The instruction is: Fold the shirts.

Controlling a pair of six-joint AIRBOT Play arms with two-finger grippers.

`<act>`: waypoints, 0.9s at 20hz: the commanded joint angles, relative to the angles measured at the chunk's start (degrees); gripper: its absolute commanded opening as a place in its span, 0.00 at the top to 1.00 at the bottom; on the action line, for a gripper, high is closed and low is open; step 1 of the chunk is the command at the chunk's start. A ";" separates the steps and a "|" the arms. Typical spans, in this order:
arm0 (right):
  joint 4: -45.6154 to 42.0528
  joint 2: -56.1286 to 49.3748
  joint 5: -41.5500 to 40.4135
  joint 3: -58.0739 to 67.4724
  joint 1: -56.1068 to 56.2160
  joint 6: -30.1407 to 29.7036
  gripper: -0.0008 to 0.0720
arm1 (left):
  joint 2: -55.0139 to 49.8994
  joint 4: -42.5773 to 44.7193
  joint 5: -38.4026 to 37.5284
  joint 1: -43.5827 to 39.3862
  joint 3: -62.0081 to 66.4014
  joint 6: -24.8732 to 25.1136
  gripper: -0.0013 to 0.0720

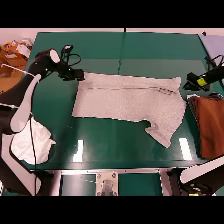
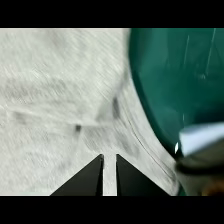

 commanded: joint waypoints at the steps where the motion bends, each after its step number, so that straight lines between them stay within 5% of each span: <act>1: -1.90 2.45 9.20 0.26 -3.13 3.63 0.85 | -0.04 5.64 -16.96 0.04 8.09 -2.10 0.20; 2: -1.90 4.55 9.14 -2.82 -3.89 3.80 0.86 | 0.02 6.14 -20.20 0.04 8.85 -2.21 0.67; 3: -1.77 7.41 8.26 -7.06 -4.50 4.15 0.93 | 0.26 5.92 -23.06 0.04 8.72 -2.01 0.96; 9: -1.75 34.29 0.33 -42.75 -9.62 6.78 0.95 | 6.25 0.07 -27.74 0.02 2.14 -3.48 0.95; 10: -1.73 38.47 0.24 -48.92 -10.62 7.96 0.83 | 9.53 -0.17 -26.03 0.02 -2.47 -3.45 0.95; 12: -1.62 43.82 -0.50 -59.10 -11.08 8.48 0.43 | 18.34 -0.17 -20.17 0.04 -16.33 -3.43 0.95; 16: 6.21 45.57 -7.61 -71.04 -11.02 3.76 0.42 | 36.20 -1.70 -4.76 0.04 -46.29 -8.33 0.95; 17: 9.46 45.57 -9.99 -72.24 -11.02 1.40 0.42 | 38.99 -1.86 -1.05 0.04 -51.52 -10.84 0.91; 18: 12.46 45.55 -11.91 -72.61 -11.02 -0.74 0.42 | 40.72 -3.54 2.47 0.04 -55.19 -11.50 0.36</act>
